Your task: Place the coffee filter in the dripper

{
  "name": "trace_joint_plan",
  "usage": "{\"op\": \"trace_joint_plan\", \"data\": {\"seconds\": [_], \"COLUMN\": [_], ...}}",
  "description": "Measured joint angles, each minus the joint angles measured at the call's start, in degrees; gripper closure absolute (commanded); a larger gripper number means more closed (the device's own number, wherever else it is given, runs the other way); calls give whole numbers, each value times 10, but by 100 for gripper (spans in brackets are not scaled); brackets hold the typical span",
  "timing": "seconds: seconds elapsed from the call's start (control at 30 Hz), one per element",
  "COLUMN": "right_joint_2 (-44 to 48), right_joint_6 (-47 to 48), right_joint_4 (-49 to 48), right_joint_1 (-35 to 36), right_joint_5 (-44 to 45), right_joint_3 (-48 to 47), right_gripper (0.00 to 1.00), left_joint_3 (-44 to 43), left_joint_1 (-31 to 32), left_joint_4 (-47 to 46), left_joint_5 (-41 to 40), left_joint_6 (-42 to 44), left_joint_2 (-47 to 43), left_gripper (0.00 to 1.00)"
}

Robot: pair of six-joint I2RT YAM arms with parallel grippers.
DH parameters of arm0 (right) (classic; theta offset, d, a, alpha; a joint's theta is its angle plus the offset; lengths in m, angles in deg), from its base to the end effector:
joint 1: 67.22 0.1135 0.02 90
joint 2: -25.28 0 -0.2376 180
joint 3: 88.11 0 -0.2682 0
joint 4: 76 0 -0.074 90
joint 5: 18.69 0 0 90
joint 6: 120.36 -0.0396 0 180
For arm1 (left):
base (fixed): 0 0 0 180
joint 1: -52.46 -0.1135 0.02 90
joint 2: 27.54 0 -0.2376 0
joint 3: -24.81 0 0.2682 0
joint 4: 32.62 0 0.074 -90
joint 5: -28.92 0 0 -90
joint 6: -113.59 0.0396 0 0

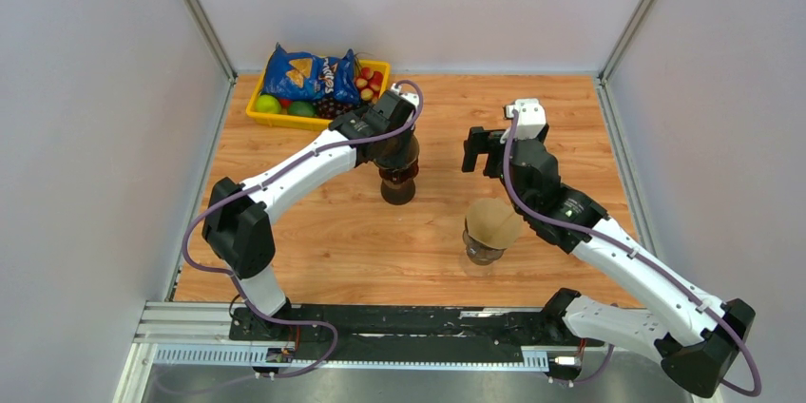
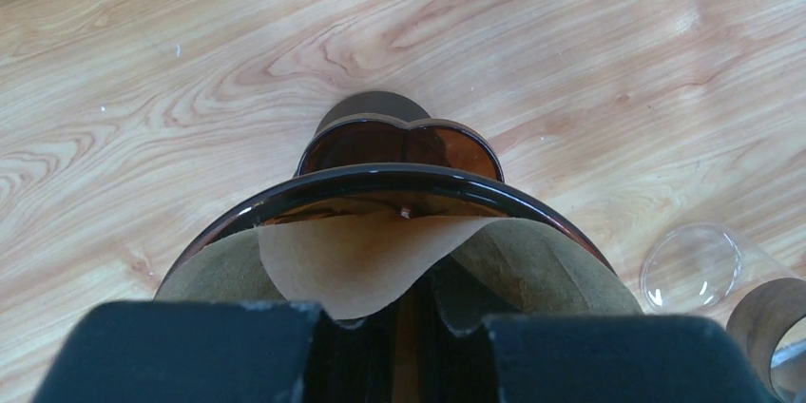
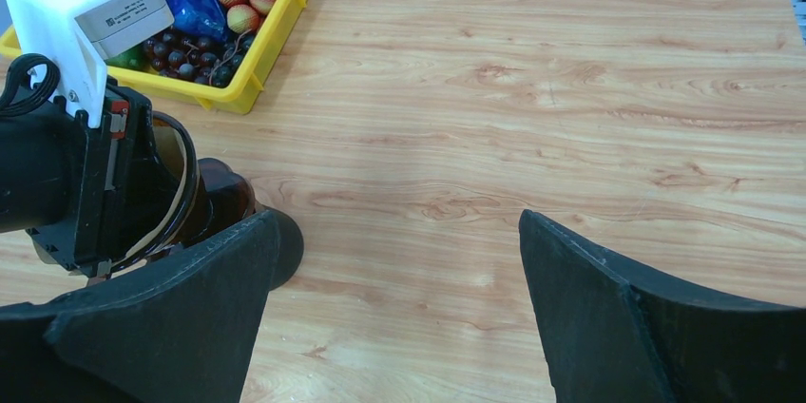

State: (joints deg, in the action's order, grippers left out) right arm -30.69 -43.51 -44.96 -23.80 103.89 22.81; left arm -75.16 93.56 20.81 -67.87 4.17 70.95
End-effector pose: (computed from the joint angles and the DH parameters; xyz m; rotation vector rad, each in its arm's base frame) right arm 0.1965 0.1566 0.3382 -0.1004 1.8333 0.1569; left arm 0.2993 -0.2548 0.2662 0.4189 2.4586 -0.3055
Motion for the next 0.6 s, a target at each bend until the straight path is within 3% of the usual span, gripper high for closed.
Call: {"op": "trace_joint_plan", "data": {"seconds": [0.6], "right_joint_2": [-5], "right_joint_6": [0], "right_joint_4": [0], "right_joint_1": [0], "right_joint_5": [2], "right_joint_3": [0], "right_gripper": [0], "left_joint_3": [-9], "left_joint_1": [0], "left_joint_4": [5], "left_joint_5": [3], "left_joint_6": [-2], "left_joint_2": [3], "left_gripper": [82]}}
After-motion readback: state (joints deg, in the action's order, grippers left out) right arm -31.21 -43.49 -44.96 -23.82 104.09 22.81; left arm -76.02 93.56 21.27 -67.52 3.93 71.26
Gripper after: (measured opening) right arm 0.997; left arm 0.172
